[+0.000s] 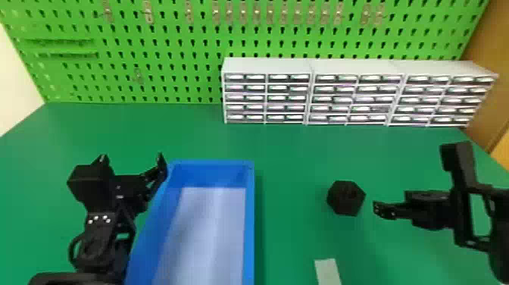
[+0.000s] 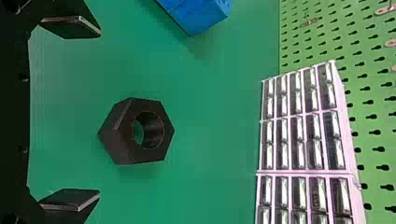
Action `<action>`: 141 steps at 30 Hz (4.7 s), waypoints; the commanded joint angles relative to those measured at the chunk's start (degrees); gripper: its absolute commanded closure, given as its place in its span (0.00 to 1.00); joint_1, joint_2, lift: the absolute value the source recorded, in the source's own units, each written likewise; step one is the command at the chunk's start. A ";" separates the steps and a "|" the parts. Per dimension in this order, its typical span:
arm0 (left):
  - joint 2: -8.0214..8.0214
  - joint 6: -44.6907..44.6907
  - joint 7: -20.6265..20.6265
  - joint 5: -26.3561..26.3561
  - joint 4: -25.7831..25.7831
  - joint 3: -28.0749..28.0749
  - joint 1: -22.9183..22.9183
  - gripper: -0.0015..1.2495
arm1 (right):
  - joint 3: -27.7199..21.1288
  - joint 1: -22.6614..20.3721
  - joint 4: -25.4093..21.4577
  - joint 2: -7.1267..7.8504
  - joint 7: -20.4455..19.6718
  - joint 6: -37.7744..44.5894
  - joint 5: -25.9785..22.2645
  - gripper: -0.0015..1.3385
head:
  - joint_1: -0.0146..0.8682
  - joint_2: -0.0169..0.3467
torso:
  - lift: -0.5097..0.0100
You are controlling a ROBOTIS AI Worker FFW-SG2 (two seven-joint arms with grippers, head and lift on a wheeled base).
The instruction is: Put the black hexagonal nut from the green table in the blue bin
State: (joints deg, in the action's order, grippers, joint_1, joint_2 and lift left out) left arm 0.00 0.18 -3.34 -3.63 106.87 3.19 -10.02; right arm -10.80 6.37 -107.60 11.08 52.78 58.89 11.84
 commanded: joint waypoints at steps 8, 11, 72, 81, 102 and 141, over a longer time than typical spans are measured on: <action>0.15 0.00 0.00 -0.06 -0.09 -0.03 0.08 0.11 | 2.01 1.98 2.13 -1.06 0.13 -0.53 3.63 0.07 | 0.76 0.20 | 0.80; 0.15 0.00 0.00 -0.06 -0.09 -0.12 0.08 0.11 | 2.36 2.86 3.62 -1.50 0.22 -0.71 4.34 0.07 | 0.76 0.20 | 0.80; 0.15 0.09 0.00 0.03 -0.88 -1.08 1.40 0.11 | 13.00 17.98 34.82 -3.61 0.22 -14.59 6.80 0.07 | 0.76 0.20 | 0.80; 0.15 0.62 0.00 0.03 -1.23 -1.35 1.84 0.12 | 15.20 19.21 36.84 -2.47 0.22 -14.86 5.74 0.07 | 0.76 0.20 | 0.80; 0.15 1.85 0.00 0.20 -1.93 -1.43 2.46 0.12 | 18.36 20.27 40.97 -0.09 0.22 -13.89 4.25 0.07 | 0.76 0.20 | 0.80; 0.15 2.55 0.00 0.38 -2.28 -1.35 2.19 0.12 | 11.24 16.84 35.00 0.00 0.30 -7.74 5.04 0.74 | 0.76 0.20 | 0.80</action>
State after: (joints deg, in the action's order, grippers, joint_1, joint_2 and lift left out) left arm 0.00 2.65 -3.34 -3.25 104.66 1.92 -7.80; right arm 2.69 24.83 -69.75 11.39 53.01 50.45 16.33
